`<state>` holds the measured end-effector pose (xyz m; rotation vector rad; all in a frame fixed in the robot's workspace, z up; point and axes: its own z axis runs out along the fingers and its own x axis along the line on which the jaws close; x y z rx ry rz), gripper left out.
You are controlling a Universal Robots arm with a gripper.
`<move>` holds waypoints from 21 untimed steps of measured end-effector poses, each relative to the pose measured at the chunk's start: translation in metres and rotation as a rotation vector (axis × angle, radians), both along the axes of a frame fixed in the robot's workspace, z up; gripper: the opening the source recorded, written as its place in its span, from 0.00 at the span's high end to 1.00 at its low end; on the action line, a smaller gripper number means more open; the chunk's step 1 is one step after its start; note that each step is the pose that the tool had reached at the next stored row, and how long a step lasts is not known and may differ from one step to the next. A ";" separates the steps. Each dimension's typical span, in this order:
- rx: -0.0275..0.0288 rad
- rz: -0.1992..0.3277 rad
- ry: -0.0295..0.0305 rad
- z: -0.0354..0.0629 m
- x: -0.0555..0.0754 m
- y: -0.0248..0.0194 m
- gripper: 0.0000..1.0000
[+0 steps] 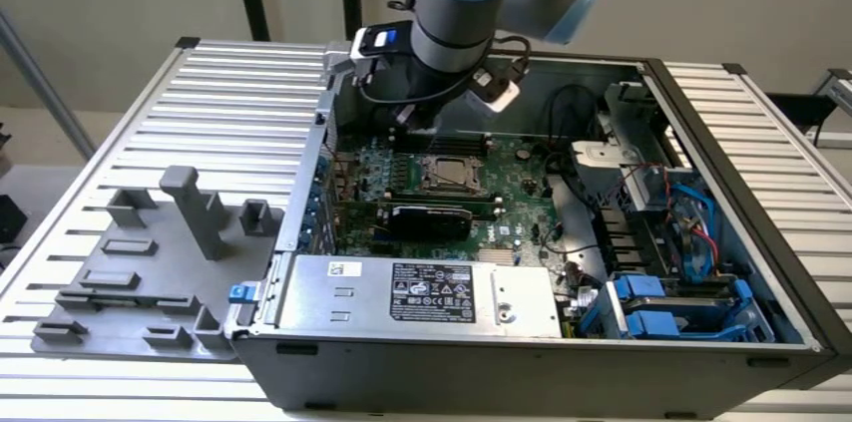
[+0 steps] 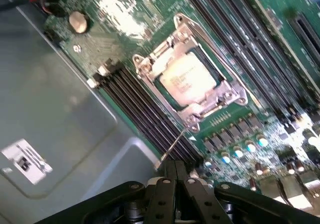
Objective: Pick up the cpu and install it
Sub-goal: 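Install the first cpu locking lever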
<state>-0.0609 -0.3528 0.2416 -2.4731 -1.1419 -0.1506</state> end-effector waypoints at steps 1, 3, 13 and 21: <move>-0.0001 0.000 -0.0002 -0.0002 0.004 0.0000 0.88; -0.0003 0.000 -0.0008 -0.0020 0.009 -0.0001 0.88; -0.0129 0.033 -0.0015 -0.0181 0.009 0.0013 0.88; -0.0397 0.045 -0.0021 -0.0224 0.009 0.0029 0.88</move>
